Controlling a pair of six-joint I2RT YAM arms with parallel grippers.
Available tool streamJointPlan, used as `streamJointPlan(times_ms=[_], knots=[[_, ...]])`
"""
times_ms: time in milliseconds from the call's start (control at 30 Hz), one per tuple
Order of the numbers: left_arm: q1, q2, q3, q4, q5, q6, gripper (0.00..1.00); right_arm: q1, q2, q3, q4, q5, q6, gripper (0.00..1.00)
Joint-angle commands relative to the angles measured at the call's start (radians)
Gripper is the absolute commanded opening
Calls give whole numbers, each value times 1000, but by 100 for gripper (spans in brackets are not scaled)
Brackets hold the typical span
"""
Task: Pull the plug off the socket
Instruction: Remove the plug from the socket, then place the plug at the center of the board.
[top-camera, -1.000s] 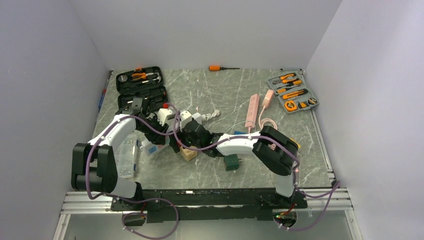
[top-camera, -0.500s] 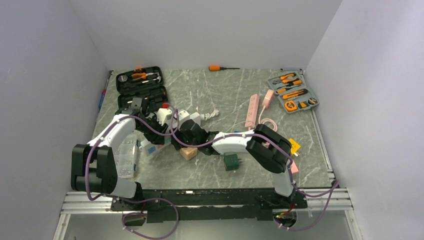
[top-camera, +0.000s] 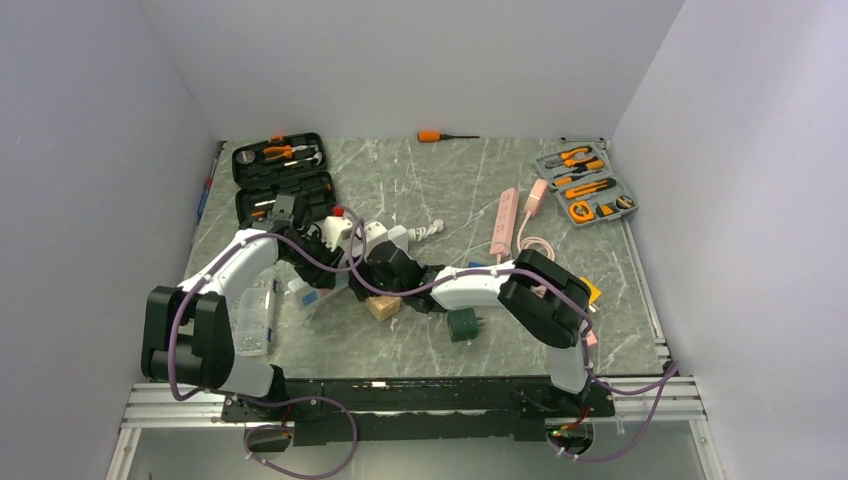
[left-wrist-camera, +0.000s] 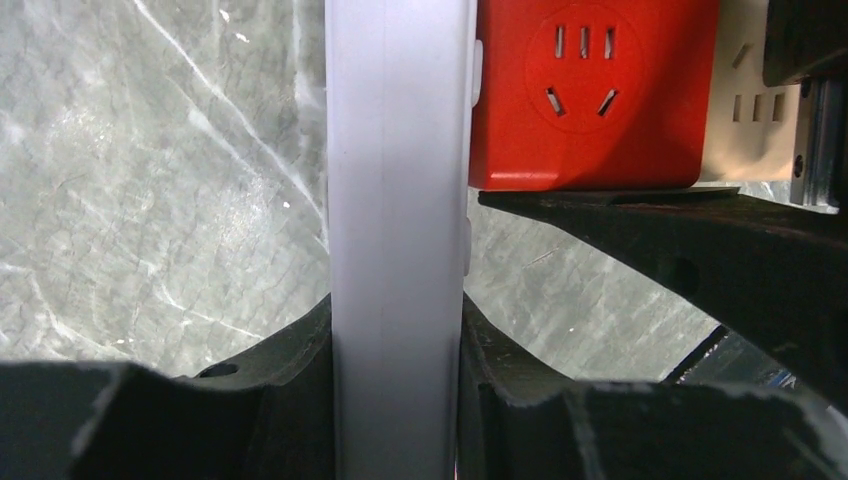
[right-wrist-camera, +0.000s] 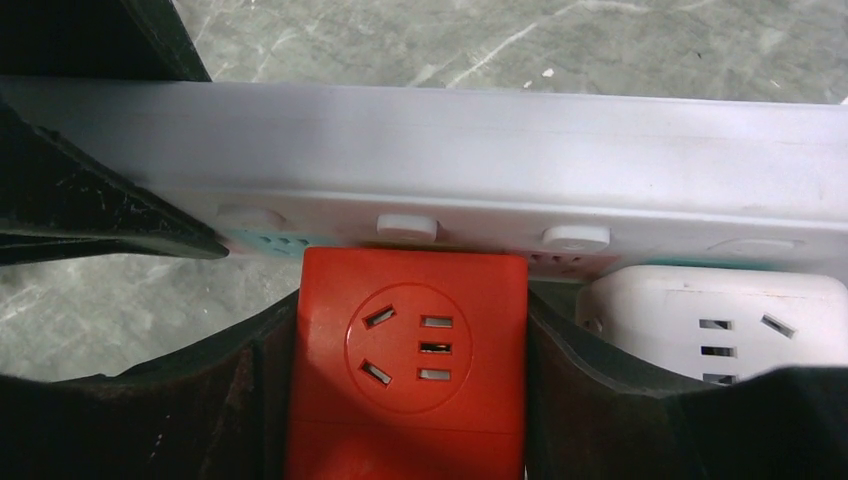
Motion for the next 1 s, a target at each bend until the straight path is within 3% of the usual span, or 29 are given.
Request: streamJointPlan(times_ms=[0, 333, 633, 767, 833, 967], knots=[[20, 39, 16, 228, -280, -43, 0, 44, -97, -59, -68, -71, 1, 0], [20, 76, 11, 240, -317, -34, 0, 99, -136, -128, -98, -29, 5, 0], [41, 78, 37, 173, -176, -14, 0, 138, -200, -209, -136, 31, 8, 0], [43, 60, 46, 128, -95, 8, 0, 141, -256, -278, -117, 54, 18, 21], [43, 43, 49, 104, -63, 15, 0, 139, -278, -301, -110, 78, 7, 45], [43, 17, 56, 55, -24, 26, 0, 140, -294, -290, -120, 124, -23, 61]])
